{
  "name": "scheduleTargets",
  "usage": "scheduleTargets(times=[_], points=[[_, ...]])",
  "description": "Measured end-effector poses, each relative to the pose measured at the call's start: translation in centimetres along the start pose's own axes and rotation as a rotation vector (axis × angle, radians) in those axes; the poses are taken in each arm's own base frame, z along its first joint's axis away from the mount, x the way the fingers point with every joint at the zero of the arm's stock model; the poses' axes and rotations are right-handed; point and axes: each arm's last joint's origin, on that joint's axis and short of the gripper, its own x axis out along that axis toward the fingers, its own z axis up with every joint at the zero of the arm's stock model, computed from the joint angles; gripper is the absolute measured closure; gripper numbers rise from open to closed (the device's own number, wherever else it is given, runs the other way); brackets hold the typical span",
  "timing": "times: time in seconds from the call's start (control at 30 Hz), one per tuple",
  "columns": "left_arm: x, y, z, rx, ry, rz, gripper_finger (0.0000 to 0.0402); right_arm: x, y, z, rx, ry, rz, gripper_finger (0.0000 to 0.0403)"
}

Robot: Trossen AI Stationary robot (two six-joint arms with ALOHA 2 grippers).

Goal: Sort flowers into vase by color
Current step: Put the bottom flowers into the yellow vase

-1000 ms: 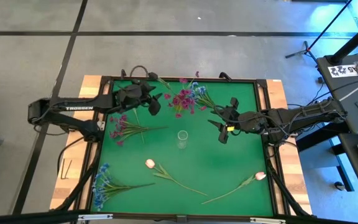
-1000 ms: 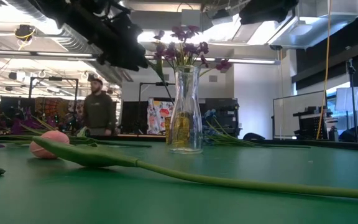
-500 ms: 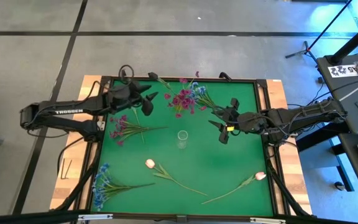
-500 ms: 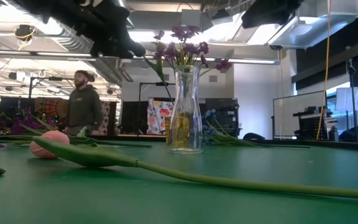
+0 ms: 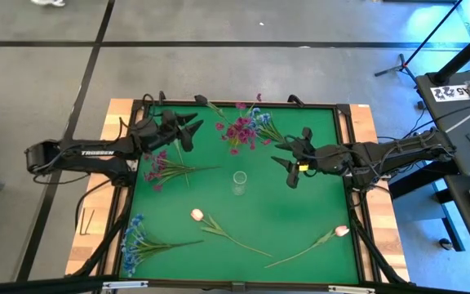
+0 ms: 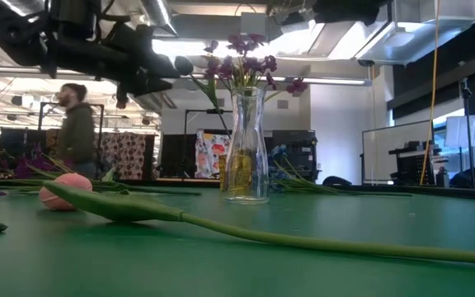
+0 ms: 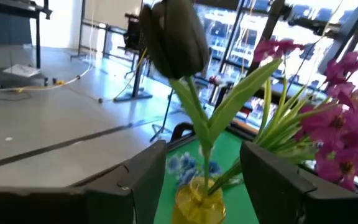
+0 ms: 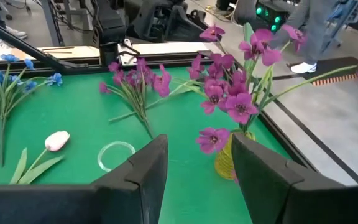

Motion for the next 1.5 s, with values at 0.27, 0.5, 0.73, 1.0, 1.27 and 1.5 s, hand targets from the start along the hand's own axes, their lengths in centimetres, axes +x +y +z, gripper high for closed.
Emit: scheduleTargets(times=[0.27,0.5,0.73,1.0,1.27,1.5], points=[[1.3,-0.1,-0.6,-0.013,-0.059,-0.022,0.0201,0.0,0.0,0.1,-0.023,-0.006,0.001,0.0226],[2.1,0.0,-1.1,-0.022,-0.086,0.012,0.0201,0.0,0.0,0.1,-0.041,-0.005,0.01,0.0226],[3.1,0.1,-0.5,-0.062,-0.094,0.01,0.0201,0.0,0.0,0.1,-0.057,-0.004,0.011,0.0226],[4.8,-0.1,0.8,-0.07,-0.128,0.022,0.0202,0.0,0.1,0.0,-0.073,-0.004,0.018,0.0226],[5.5,-0.1,0.8,-0.067,-0.13,0.072,0.0231,0.0,0.1,-0.1,-0.084,0.011,0.032,0.0226],[5.5,-0.3,0.8,-0.067,-0.127,0.065,0.0325,0.0,0.1,-0.2,-0.089,0.019,0.032,0.0226]])
